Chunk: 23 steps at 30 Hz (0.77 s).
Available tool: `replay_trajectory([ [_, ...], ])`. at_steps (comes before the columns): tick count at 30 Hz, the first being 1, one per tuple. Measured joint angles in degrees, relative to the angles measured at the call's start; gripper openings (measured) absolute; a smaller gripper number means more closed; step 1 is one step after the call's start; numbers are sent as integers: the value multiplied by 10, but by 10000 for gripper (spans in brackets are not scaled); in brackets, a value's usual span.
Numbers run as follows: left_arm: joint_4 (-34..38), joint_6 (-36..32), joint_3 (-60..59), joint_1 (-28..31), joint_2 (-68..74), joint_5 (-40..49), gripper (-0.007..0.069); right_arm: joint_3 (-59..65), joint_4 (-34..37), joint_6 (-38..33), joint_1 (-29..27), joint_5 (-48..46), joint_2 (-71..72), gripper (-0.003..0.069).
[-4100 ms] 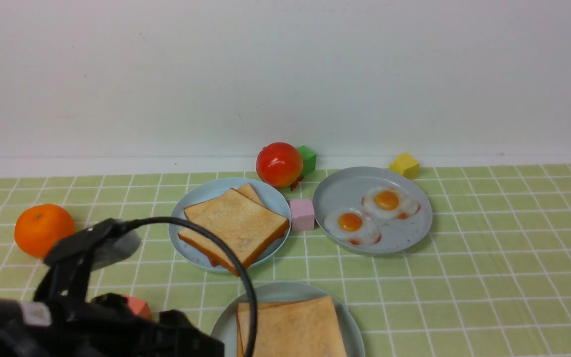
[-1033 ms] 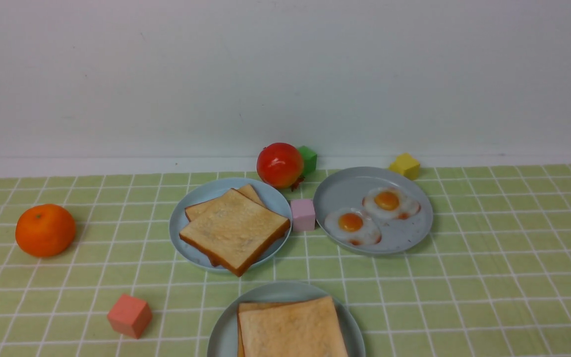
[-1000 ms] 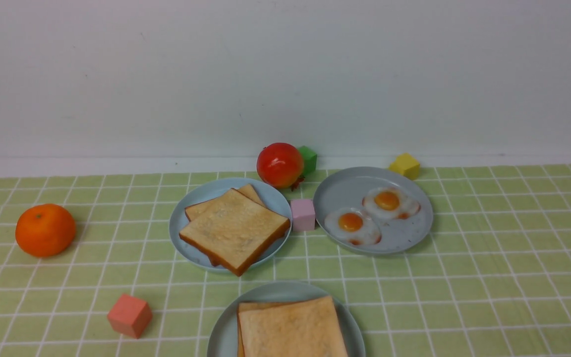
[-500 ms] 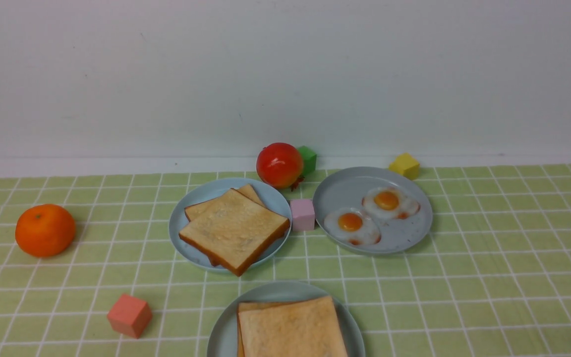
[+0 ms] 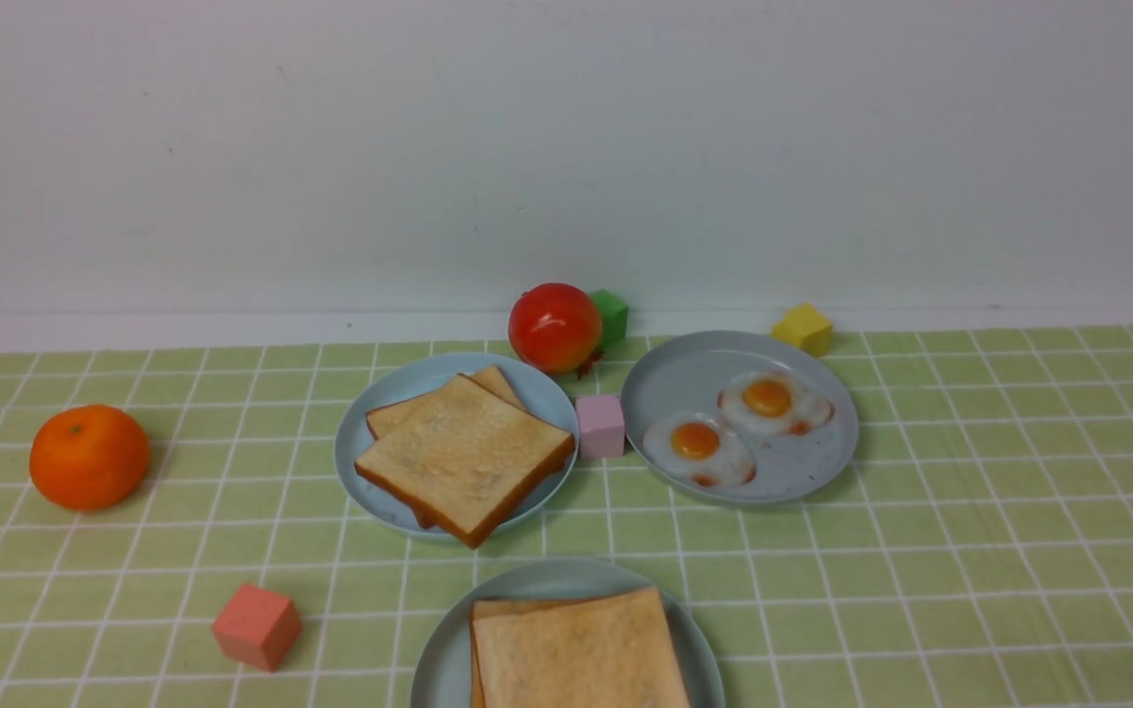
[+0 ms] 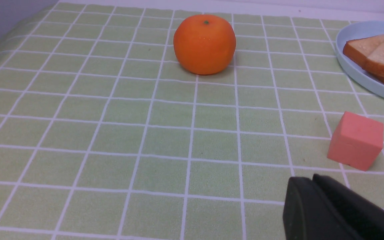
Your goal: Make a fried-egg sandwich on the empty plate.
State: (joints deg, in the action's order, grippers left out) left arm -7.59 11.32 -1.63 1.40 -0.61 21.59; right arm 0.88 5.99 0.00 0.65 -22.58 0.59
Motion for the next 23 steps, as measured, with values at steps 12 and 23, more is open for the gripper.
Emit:
replay_trajectory([
  [12, 0, 0, 0, 0, 0, 0, 39, 0, 0, 0, 0, 1, 0, 83],
  [23, 0, -1, 0, 0, 0, 0, 50, 0, 0, 0, 0, 1, 0, 85],
])
